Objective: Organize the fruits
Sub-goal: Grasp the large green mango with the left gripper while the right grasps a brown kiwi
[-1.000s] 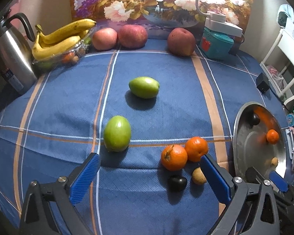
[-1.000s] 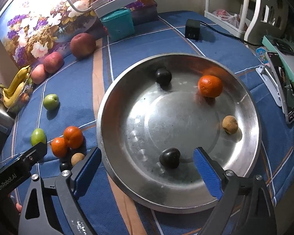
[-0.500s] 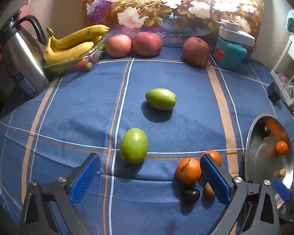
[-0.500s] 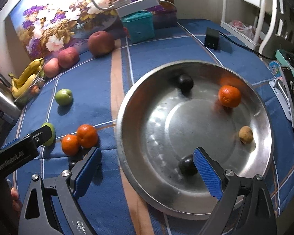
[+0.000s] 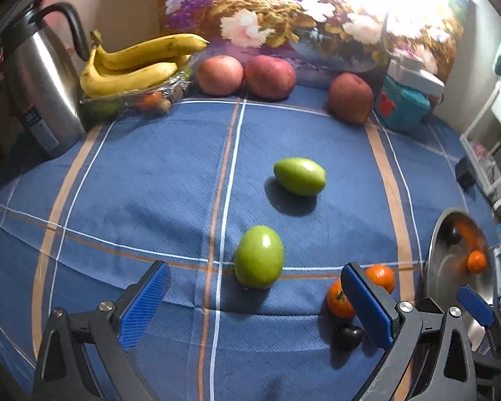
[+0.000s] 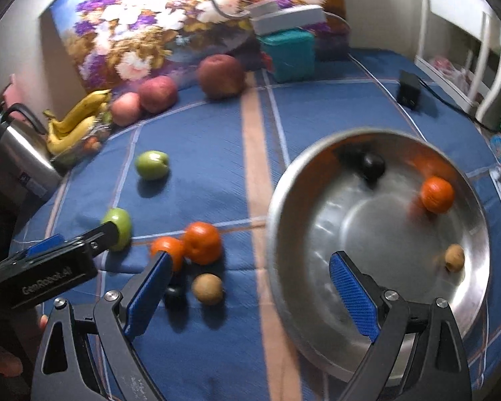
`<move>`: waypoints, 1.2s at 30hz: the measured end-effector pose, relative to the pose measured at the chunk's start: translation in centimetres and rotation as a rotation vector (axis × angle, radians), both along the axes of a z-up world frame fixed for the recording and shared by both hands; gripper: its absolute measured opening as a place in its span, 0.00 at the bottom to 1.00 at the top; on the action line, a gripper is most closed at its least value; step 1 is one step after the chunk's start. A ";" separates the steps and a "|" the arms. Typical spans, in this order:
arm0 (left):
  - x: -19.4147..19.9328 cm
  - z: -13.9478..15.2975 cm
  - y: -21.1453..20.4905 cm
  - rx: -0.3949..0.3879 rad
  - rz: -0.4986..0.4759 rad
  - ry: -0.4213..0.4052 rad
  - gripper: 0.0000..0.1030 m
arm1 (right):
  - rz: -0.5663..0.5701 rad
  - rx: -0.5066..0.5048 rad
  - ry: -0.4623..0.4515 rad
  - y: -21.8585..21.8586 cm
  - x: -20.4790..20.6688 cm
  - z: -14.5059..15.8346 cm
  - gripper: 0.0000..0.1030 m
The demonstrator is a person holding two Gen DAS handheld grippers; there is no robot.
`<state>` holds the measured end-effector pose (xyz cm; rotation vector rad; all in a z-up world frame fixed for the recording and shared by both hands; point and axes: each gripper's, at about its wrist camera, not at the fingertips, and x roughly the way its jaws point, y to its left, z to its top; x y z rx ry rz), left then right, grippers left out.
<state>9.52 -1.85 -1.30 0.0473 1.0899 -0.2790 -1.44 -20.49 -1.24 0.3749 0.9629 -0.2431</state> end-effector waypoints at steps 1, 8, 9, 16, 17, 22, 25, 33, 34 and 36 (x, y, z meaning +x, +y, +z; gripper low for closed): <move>0.2 0.0 0.2 -0.006 0.006 0.002 1.00 | 0.013 0.000 -0.011 0.3 0.2 0.2 0.92; 1.5 -0.1 1.7 -0.023 0.050 0.022 1.00 | 0.032 -0.028 -0.036 1.6 2.0 1.3 0.92; 1.7 -0.1 1.9 -0.024 0.050 0.028 1.00 | 0.034 -0.012 -0.031 1.6 2.3 1.2 0.92; 2.4 -0.6 1.7 -0.001 0.041 0.052 1.00 | 0.070 0.010 0.025 2.2 4.3 0.4 0.92; 2.4 -0.5 1.6 -0.008 0.040 0.055 1.00 | 0.075 0.011 0.028 2.2 4.5 0.3 0.92; 2.2 -0.4 1.1 -0.017 0.016 0.054 1.00 | 0.089 0.022 0.010 2.0 4.4 0.6 0.92; 2.1 -0.4 0.9 -0.027 0.009 0.057 1.00 | 0.060 0.030 0.026 1.5 4.2 0.6 0.92; 2.4 -1.1 0.6 -0.052 -0.003 0.093 0.97 | 0.036 0.050 0.010 0.9 3.5 1.0 0.92; 2.3 -1.2 0.5 -0.051 -0.004 0.096 0.95 | 0.030 0.060 0.012 0.8 3.4 0.9 0.92; 2.4 -1.5 0.3 -0.049 -0.007 0.107 0.92 | 0.027 0.064 0.021 0.7 3.3 0.7 0.91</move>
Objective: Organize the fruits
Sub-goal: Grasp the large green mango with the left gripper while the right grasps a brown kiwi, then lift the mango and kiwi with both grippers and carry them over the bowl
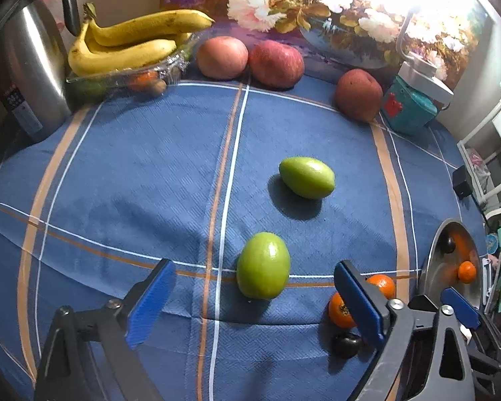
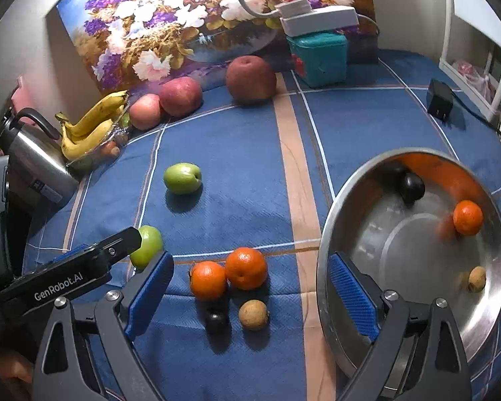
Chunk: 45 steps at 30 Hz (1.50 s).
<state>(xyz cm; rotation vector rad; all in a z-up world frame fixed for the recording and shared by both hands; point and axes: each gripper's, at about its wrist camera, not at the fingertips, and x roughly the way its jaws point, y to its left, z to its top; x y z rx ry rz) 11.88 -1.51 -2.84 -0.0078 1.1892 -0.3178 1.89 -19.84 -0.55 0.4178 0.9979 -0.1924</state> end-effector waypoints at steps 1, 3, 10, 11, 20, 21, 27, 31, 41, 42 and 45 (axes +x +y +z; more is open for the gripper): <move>0.0 -0.2 -0.1 0.002 -0.002 0.004 0.92 | 0.000 -0.003 0.002 0.0 0.0 0.0 0.87; 0.0 -0.3 -0.2 0.005 -0.002 0.006 0.91 | 0.007 -0.009 0.008 0.1 -0.1 0.0 0.80; 0.1 -1.1 -0.5 0.011 -0.007 0.023 0.86 | 0.046 -0.034 0.042 0.9 -0.1 -0.7 0.71; 0.1 -1.3 -0.5 0.010 -0.009 0.027 0.85 | 0.051 -0.033 0.049 1.0 -0.1 -0.9 0.70; 0.3 -2.5 -0.8 0.003 -0.018 0.057 0.71 | 0.064 0.005 0.115 1.2 0.1 -2.7 0.36; 0.4 -2.6 -0.8 0.002 -0.019 0.059 0.68 | 0.065 0.012 0.118 1.2 0.1 -2.8 0.35; 0.5 -3.1 -0.9 0.000 -0.020 0.064 0.55 | 0.070 0.034 0.158 1.2 0.1 -3.7 0.29; 0.4 -3.1 -1.0 0.002 -0.024 0.063 0.42 | 0.068 0.050 0.174 1.4 0.1 -4.2 0.29; 0.4 -3.1 -0.9 0.003 -0.020 0.071 0.42 | 0.071 0.068 0.191 1.5 -0.2 -4.3 0.24; 0.3 -3.1 -0.8 0.005 -0.021 0.072 0.42 | 0.073 0.066 0.191 1.5 -0.2 -4.3 0.24; 0.2 -2.9 -0.7 0.007 -0.018 0.074 0.42 | 0.073 0.069 0.187 1.5 -0.2 -4.2 0.24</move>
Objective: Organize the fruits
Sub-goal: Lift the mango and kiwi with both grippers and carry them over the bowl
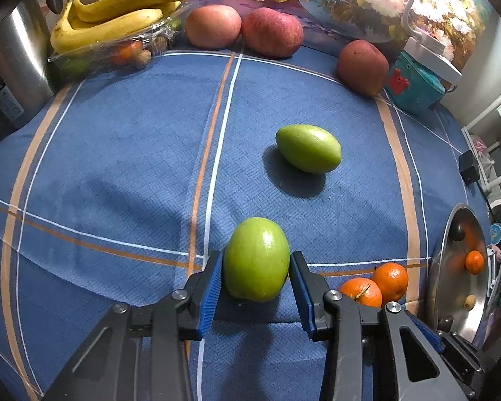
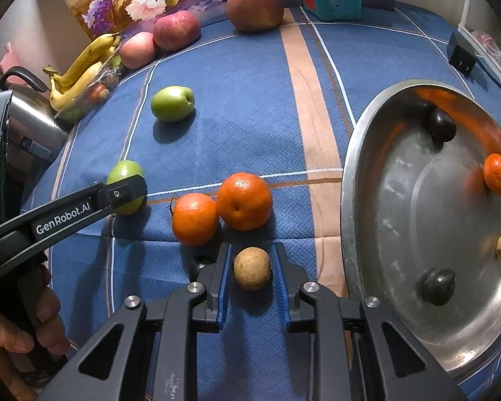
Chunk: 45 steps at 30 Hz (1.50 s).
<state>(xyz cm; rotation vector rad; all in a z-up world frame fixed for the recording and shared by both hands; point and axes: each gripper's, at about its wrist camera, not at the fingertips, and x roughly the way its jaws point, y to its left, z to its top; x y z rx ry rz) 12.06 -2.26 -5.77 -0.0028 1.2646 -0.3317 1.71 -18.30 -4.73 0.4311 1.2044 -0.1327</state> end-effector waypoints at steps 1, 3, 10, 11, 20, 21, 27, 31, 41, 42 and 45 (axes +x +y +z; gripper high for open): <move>-0.1 0.1 0.0 0.000 0.001 -0.001 0.42 | -0.001 0.002 -0.003 0.0 0.1 0.1 0.24; -0.1 0.3 0.0 -0.001 0.002 -0.004 0.42 | -0.006 0.004 -0.017 -0.1 0.0 0.5 0.24; -0.4 1.4 -0.2 0.006 0.001 -0.034 0.42 | -0.025 -0.006 -0.109 -0.6 -0.7 3.4 0.24; -0.5 1.6 -0.3 0.007 0.002 -0.039 0.42 | -0.031 -0.006 -0.128 -0.7 -0.8 3.9 0.24; -1.2 2.9 -0.5 -0.013 0.004 -0.058 0.42 | -0.060 -0.020 -0.173 -1.2 -0.9 5.5 0.23; -1.3 3.1 -0.5 -0.019 0.001 -0.059 0.42 | -0.066 -0.009 -0.171 -1.4 -1.0 5.3 0.23; -1.3 3.9 -1.0 -0.019 -0.013 -0.077 0.42 | -0.110 0.031 -0.198 -2.5 -1.2 5.8 0.23; -1.2 4.2 -1.0 -0.024 -0.012 -0.079 0.42 | -0.140 0.040 -0.192 -3.3 -1.0 5.9 0.23; -1.4 5.2 -2.5 -0.025 -0.046 -0.102 0.42 | -0.227 0.050 -0.181 -6.4 0.2 6.6 0.23; -1.5 5.4 -2.7 -0.022 -0.051 -0.109 0.42 | -0.231 0.050 -0.182 -6.6 0.2 6.8 0.23; -1.6 5.7 -3.1 -0.015 -0.061 -0.121 0.42 | -0.247 0.047 -0.182 -7.4 0.5 7.0 0.23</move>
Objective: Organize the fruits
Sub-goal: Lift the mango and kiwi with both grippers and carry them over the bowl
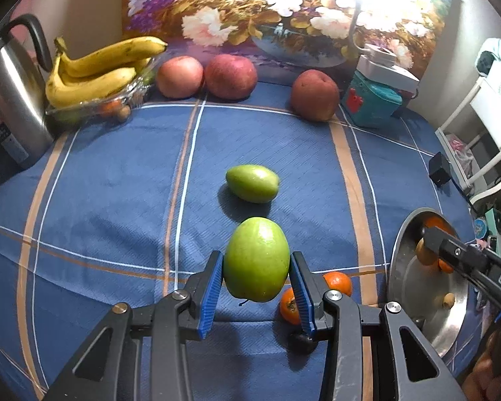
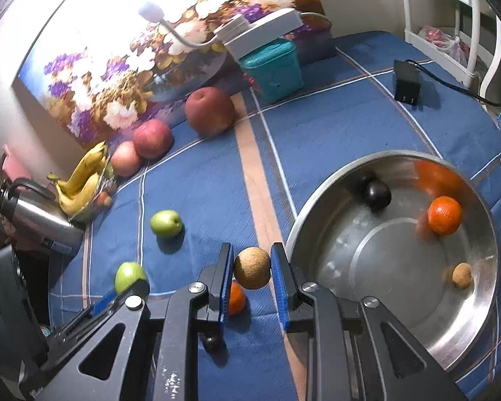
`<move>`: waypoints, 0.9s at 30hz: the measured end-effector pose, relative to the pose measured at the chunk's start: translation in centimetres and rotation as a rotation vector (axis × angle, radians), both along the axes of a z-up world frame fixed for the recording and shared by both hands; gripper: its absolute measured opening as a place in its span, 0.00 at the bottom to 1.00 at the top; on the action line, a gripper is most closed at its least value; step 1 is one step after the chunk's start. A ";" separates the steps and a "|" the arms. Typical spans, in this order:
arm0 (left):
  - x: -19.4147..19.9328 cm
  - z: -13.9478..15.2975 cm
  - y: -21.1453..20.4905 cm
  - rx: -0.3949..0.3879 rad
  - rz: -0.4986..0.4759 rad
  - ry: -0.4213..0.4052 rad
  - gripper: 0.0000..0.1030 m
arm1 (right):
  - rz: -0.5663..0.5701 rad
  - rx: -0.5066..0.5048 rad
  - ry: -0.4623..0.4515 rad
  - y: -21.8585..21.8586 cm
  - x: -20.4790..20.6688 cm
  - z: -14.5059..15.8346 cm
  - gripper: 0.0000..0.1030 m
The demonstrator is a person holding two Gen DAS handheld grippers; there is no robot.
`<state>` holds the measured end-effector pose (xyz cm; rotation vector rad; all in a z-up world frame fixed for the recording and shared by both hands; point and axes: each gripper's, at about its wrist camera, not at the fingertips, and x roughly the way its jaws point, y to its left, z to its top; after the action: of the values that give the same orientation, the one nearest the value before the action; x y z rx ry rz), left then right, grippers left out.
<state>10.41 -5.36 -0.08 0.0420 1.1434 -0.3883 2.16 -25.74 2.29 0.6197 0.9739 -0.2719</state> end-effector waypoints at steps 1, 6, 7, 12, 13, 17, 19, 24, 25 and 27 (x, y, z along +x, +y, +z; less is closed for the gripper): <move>0.0 0.1 -0.1 0.001 -0.002 -0.002 0.42 | -0.002 -0.008 0.001 -0.2 0.1 0.1 0.23; -0.1 0.4 -0.8 0.019 -0.013 -0.015 0.42 | -0.013 -0.063 0.011 -1.0 0.2 0.7 0.23; -0.2 0.4 -1.0 0.016 -0.019 -0.014 0.42 | -0.014 -0.080 0.015 -1.1 0.2 0.7 0.23; -0.8 0.6 -2.6 -0.003 -0.064 -0.002 0.41 | -0.036 -0.123 0.047 -2.4 -0.5 0.4 0.23; -1.0 0.7 -3.1 0.001 -0.076 -0.005 0.42 | -0.042 -0.126 0.054 -2.7 -0.6 0.2 0.23; -1.7 1.0 -5.1 0.011 -0.127 -0.014 0.42 | -0.080 -0.138 0.091 -4.2 -1.5 -0.5 0.23; -2.1 1.2 -6.1 0.011 -0.155 -0.018 0.42 | -0.098 -0.147 0.104 -4.9 -2.0 -0.7 0.23; -3.4 2.0 -9.0 0.019 -0.231 -0.046 0.42 | -0.154 -0.163 0.125 -6.7 -3.4 -0.8 0.23; -3.6 2.1 -9.6 0.022 -0.245 -0.050 0.42 | -0.163 -0.167 0.128 -7.0 -3.6 -0.8 0.23; -4.1 2.1 -10.8 0.030 -0.273 -0.056 0.42 | -0.184 -0.165 0.129 -7.6 -4.1 -0.8 0.23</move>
<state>6.31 -16.16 1.99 0.2359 1.0906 -0.6080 -1.93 -33.32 1.54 0.5457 1.0073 -0.5552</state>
